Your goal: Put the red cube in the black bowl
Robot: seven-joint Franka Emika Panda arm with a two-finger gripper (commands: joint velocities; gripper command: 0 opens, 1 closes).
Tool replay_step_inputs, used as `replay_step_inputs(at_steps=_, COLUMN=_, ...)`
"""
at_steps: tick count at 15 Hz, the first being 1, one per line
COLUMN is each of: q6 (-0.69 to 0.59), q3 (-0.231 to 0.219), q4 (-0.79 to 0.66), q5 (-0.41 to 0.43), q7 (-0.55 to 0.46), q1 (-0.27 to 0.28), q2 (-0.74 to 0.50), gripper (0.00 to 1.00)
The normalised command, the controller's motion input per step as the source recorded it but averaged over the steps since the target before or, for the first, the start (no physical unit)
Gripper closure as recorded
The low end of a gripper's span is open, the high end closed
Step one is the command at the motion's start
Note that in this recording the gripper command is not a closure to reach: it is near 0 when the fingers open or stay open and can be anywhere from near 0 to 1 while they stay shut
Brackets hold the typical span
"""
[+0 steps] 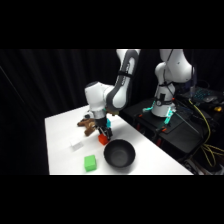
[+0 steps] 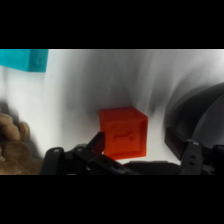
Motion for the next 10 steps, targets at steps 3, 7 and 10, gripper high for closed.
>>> replay_step_inputs(at_steps=3, q6=0.24, q3=0.12, q4=-0.07, q5=0.062, q7=-0.17, q1=-0.147, q2=0.08, gripper=0.0)
replay_step_inputs(at_steps=7, q6=0.18, q3=0.092, q4=-0.07, q5=-0.007, q7=-0.09, q1=-0.096, q2=0.0, gripper=0.0)
replay_step_inputs(at_steps=10, q6=0.13, q3=0.082, q4=-0.05, q5=-0.009, q7=-0.03, q1=-0.09, q2=-0.05, gripper=1.0)
